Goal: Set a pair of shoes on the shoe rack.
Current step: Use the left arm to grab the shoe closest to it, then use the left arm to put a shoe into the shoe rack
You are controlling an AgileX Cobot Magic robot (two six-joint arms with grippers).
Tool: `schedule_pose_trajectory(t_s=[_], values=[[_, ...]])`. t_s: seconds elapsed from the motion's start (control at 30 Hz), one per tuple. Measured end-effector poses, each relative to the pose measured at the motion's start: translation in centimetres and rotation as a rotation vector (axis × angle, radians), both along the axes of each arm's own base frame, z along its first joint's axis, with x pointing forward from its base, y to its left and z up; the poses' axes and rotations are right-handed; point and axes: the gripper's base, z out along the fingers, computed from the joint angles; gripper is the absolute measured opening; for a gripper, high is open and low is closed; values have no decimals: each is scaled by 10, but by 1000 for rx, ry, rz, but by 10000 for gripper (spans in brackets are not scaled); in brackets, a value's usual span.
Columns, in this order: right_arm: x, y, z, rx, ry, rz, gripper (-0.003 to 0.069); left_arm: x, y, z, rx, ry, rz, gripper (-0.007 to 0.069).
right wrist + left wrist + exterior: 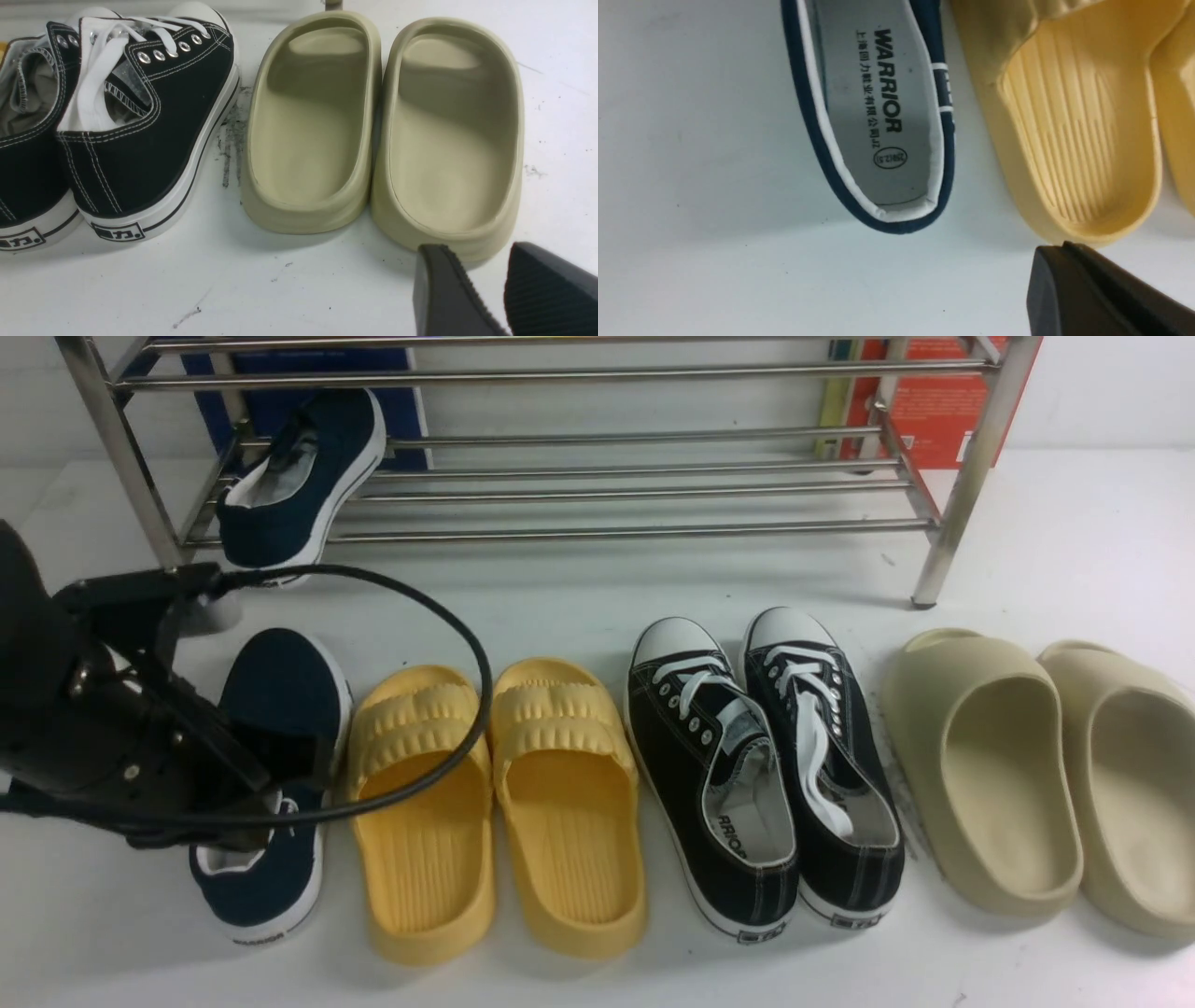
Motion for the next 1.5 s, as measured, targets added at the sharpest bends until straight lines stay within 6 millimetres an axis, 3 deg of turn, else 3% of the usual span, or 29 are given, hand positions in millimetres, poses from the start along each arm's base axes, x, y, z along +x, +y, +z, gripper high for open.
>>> schedule_pose_trajectory(t_s=[0.13,0.23,0.4,0.63,0.83,0.87,0.9,1.13,1.3,1.5], values=[[0,0,0,0,0,0,239,10,0,-12,20,18,-3,173],[0,0,0,0,0,0,239,22,-1,-25,27,22,18,314],[0,0,0,0,0,0,239,39,2,-45,72,15,115,396],[0,0,0,0,0,0,239,46,3,-71,89,126,195,313],[0,0,0,0,0,0,239,48,-2,-76,52,150,173,103],[0,0,0,0,0,0,239,48,-4,-75,36,151,161,31],[0,0,0,0,0,0,239,48,-4,-75,37,150,158,23],[0,0,0,0,0,0,239,27,-4,-45,-3,167,132,6],[0,0,0,0,0,0,239,7,-2,5,-13,152,94,6],[0,0,0,0,0,0,239,13,-6,45,-29,76,-8,6]])
